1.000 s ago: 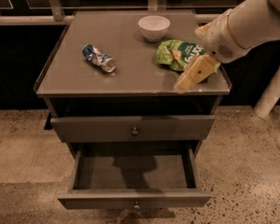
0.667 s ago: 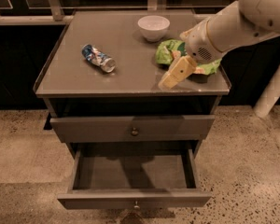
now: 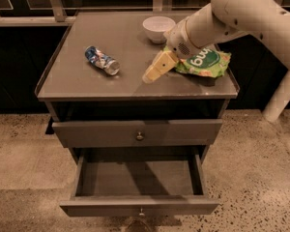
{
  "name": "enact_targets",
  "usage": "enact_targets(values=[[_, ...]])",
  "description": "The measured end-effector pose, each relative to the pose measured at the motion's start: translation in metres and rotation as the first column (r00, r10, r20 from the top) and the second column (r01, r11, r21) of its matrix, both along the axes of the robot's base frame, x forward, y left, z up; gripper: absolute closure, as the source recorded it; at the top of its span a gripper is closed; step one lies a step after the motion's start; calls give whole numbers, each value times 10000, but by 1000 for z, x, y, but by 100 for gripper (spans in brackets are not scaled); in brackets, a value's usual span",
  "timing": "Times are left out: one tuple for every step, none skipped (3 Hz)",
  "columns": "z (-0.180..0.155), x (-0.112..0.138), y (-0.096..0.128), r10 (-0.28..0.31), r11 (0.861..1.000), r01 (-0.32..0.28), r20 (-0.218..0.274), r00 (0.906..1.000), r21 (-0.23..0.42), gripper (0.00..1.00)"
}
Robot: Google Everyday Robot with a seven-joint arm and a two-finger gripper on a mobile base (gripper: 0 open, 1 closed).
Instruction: Place redbull can into middle drawer
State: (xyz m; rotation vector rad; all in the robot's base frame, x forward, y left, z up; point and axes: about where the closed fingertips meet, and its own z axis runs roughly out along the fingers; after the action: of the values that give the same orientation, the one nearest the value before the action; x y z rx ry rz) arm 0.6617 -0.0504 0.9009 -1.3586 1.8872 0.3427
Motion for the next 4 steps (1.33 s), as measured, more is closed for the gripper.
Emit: enact_targets(values=[[-3,-6,-5,-490,9986,490,19,9988,190,0],[-14,-4,4,-985,9905,978,22,9951,966,0],[-19,11,24,-1158,9793,1104,223,9930,1699,0],[-20,28,49,-1055,9721,917,532,9930,2161,0]])
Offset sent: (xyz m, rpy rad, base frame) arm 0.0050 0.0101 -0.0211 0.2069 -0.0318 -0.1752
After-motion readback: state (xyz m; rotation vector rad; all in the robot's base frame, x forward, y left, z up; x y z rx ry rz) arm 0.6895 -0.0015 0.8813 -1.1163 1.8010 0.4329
